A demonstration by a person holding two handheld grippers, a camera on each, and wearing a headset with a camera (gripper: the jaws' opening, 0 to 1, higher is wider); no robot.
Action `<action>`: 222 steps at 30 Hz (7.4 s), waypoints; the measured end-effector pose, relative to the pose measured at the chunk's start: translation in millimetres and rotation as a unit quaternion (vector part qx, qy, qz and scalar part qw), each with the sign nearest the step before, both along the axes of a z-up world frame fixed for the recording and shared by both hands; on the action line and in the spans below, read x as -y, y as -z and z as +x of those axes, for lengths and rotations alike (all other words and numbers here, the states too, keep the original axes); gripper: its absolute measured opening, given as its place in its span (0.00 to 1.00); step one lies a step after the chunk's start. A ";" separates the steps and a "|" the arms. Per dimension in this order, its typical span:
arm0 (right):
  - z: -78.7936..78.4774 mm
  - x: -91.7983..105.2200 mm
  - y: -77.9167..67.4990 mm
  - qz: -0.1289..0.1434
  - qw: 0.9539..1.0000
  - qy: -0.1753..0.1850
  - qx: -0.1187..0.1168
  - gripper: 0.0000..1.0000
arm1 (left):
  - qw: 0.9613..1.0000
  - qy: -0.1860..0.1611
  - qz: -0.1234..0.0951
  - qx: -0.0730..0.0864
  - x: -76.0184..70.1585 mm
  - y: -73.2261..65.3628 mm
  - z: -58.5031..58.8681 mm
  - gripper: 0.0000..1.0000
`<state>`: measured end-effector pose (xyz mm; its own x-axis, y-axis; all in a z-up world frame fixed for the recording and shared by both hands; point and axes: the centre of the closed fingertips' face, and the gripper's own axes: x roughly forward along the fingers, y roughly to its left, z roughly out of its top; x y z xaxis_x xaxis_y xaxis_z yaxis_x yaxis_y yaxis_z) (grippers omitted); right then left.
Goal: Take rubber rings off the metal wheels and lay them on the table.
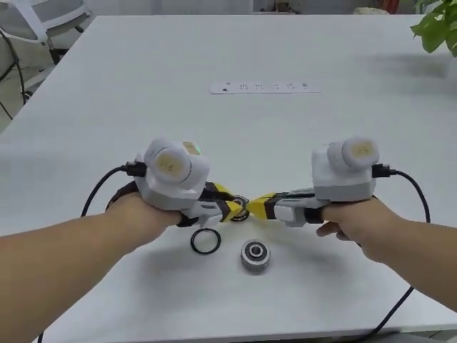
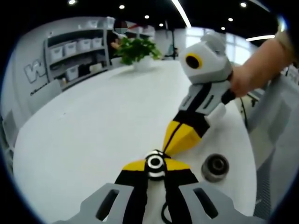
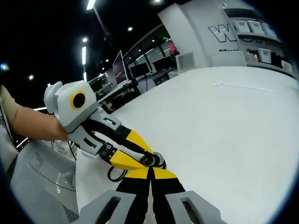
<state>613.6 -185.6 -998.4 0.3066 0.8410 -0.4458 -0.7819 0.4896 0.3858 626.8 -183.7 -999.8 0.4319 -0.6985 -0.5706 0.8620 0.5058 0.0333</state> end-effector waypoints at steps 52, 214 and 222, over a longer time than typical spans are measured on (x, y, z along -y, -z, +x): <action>7.0 4.0 0.2 0.025 1.000 0.011 -0.014 0.00 | 1.000 -0.004 -0.011 -0.001 0.0 1.1 2.2 0.14; -43.5 -39.2 11.6 -0.020 0.995 -0.047 -0.081 0.14 | 0.995 -0.043 -0.087 -0.016 -97.1 -58.9 -98.4 0.91; -43.0 -39.7 -1.5 -0.010 0.997 -0.048 -0.066 0.25 | 0.995 -0.042 -0.086 -0.015 -96.7 -63.1 -96.6 0.91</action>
